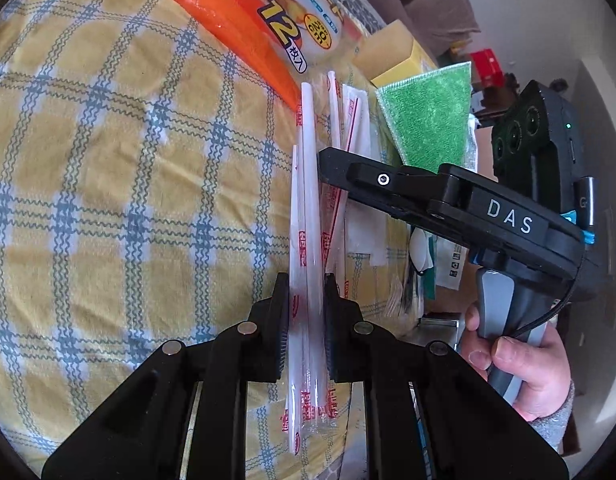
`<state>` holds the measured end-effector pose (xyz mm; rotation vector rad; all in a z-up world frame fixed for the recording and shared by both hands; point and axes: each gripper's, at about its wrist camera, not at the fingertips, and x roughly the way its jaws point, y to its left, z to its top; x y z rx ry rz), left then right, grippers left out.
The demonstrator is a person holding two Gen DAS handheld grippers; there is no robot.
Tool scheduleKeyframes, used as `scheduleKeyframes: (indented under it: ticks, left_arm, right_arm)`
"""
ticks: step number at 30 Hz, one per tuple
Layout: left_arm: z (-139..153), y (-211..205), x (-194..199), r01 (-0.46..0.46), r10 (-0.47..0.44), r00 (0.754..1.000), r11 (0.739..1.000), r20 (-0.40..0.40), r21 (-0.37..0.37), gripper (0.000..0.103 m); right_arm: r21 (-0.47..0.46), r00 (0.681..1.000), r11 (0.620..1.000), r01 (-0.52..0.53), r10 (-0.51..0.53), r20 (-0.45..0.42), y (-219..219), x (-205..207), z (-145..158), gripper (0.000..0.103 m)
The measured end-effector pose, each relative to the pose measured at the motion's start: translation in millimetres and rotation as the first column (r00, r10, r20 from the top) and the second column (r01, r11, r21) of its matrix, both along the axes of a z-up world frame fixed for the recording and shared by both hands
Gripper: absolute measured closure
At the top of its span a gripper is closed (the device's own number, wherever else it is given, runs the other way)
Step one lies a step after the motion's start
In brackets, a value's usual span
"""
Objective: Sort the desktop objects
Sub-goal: 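Grasp more wrapped straws with the right tool beside the left tool's bundle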
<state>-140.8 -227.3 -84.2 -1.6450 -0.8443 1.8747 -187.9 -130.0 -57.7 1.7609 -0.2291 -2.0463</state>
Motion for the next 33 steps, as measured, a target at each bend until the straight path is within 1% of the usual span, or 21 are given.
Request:
scheduleKeyframes:
  ticks: [3, 4, 5, 7, 10, 11, 13, 15, 19, 23, 25, 28, 30, 31, 33]
  left_arm:
    - [-0.7, 4.0, -0.8, 0.004, -0.004, 1.000, 1.000, -0.003, -0.002, 0.090]
    - [-0.4, 4.6, -0.9, 0.007, -0.008, 1.000, 1.000, -0.004, -0.002, 0.090]
    - [-0.3, 5.3, -1.0, 0.011, -0.011, 1.000, 1.000, -0.007, -0.001, 0.090]
    - [0.7, 6.6, -0.9, 0.010, -0.010, 1.000, 1.000, -0.014, -0.001, 0.090]
    - [2.3, 8.4, -0.9, 0.009, -0.010, 1.000, 1.000, -0.025, -0.009, 0.090]
    - [3.0, 7.9, -1.4, 0.004, -0.004, 1.000, 1.000, -0.027, -0.004, 0.090]
    - [5.6, 3.4, -1.9, -0.011, 0.011, 0.999, 1.000, -0.032, 0.012, 0.091]
    - [10.0, -3.7, -2.9, -0.030, 0.031, 0.998, 0.999, -0.045, 0.031, 0.092]
    - [16.4, -22.3, -4.4, -0.077, 0.081, 0.995, 0.993, -0.049, 0.084, 0.092]
    - [18.2, -39.3, -5.1, -0.117, 0.126, 0.991, 0.980, -0.046, 0.160, 0.092]
    - [16.8, -45.4, -6.2, -0.133, 0.143, 0.989, 0.976, -0.044, 0.173, 0.092]
    - [18.2, -53.3, -8.1, -0.148, 0.162, 0.985, 0.969, -0.054, 0.200, 0.092]
    - [18.0, -49.5, -10.9, -0.113, 0.128, 0.990, 0.971, -0.061, 0.212, 0.093]
    - [17.1, -47.2, -9.1, -0.109, 0.125, 0.990, 0.971, -0.061, 0.214, 0.092]
    - [10.9, -42.0, -2.0, -0.100, 0.111, 0.993, 0.976, -0.049, 0.194, 0.091]
  right_arm:
    - [0.018, 1.000, 1.000, -0.025, 0.025, -0.019, -4.9, 2.9, 0.3, 0.058]
    - [0.007, 0.999, 0.999, -0.033, 0.034, -0.021, -6.6, 4.0, 1.3, 0.064]
    - [-0.025, 0.999, 0.999, -0.034, 0.034, -0.012, -7.0, 4.4, 1.4, 0.077]
    - [-0.074, 1.000, 0.997, -0.023, 0.024, 0.014, -6.2, 4.2, 0.0, 0.078]
    - [-0.079, 0.999, 0.996, -0.035, 0.037, 0.013, -7.6, 4.8, -1.0, 0.086]
    - [-0.091, 0.999, 0.995, -0.026, 0.028, 0.019, -5.4, 4.7, -1.5, 0.092]
    - [-0.163, 0.999, 0.987, 0.006, 0.001, 0.040, 3.3, 4.5, -0.7, 0.092]
    - [-0.214, 0.999, 0.976, 0.026, -0.017, 0.044, 11.9, 5.2, 4.5, 0.092]
    - [-0.282, 0.998, 0.958, 0.046, -0.033, 0.049, 19.7, 5.7, 18.5, 0.093]
    - [-0.296, 1.000, 0.955, 0.025, -0.019, 0.025, 15.4, 4.0, 33.9, 0.093]
    - [-0.282, 0.999, 0.959, 0.008, 0.001, 0.034, 7.1, 5.0, 34.6, 0.093]
    - [-0.288, 0.999, 0.957, -0.018, 0.032, 0.044, -5.0, 7.3, 35.1, 0.093]
    - [-0.293, 0.997, 0.955, -0.034, 0.054, 0.058, -11.4, 7.1, 33.3, 0.093]
    - [-0.291, 0.996, 0.956, -0.036, 0.059, 0.071, -15.4, 6.0, 30.6, 0.093]
    - [-0.281, 0.994, 0.959, -0.034, 0.062, 0.093, -21.4, 5.1, 23.1, 0.092]
